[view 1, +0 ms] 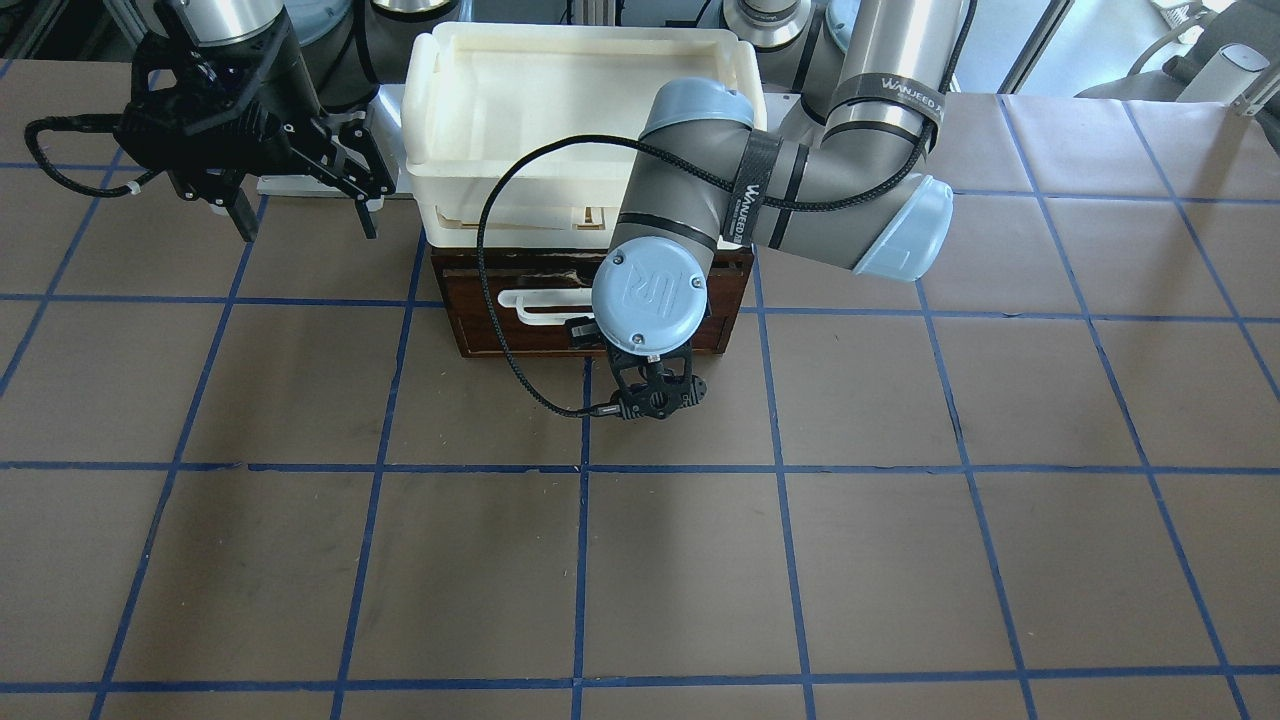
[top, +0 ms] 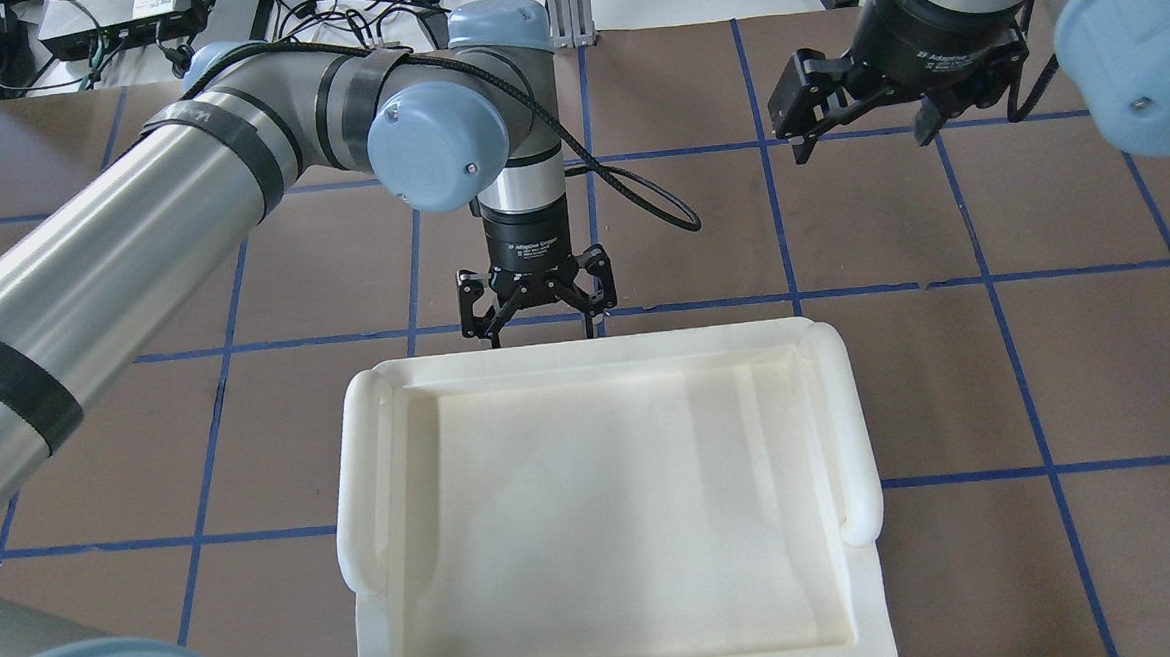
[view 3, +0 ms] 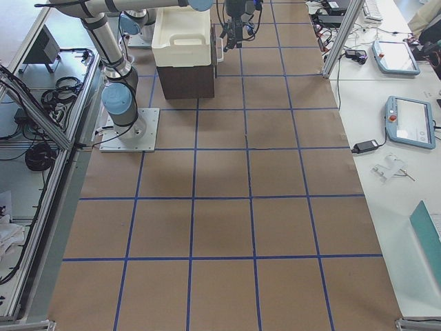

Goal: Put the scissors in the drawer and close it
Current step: 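Hold the left gripper against the closed drawer front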

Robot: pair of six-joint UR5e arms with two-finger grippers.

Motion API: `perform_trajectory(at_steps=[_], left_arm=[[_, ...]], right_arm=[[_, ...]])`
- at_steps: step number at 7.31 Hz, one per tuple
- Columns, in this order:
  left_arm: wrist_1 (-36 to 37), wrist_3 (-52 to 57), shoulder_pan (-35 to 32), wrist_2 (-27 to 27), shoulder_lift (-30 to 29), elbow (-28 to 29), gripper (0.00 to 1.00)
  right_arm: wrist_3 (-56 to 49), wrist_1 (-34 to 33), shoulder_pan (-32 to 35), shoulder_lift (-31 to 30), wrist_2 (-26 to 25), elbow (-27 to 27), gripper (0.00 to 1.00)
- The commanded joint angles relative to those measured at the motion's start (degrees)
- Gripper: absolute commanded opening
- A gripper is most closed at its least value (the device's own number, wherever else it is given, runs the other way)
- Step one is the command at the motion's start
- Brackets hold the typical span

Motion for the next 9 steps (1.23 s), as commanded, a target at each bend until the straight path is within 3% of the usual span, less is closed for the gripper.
perform_trajectory(at_steps=[1, 6, 9], left_arm=[[-1.35, -0.01, 0.01, -0.21, 0.40, -0.02, 1.00], [-2.06, 0.16, 0.80, -0.13, 0.49, 0.51, 1.00], [0.39, 4.98, 4.30, 0.58, 2.06, 5.94, 1.00]], right_arm=[[-0.09, -0.17, 0.00, 0.00, 0.00, 0.32, 1.00], [-0.09, -0.26, 0.00, 0.00, 0.00, 0.32, 1.00], [-0.09, -0.26, 0.00, 0.00, 0.09, 0.32, 1.00]])
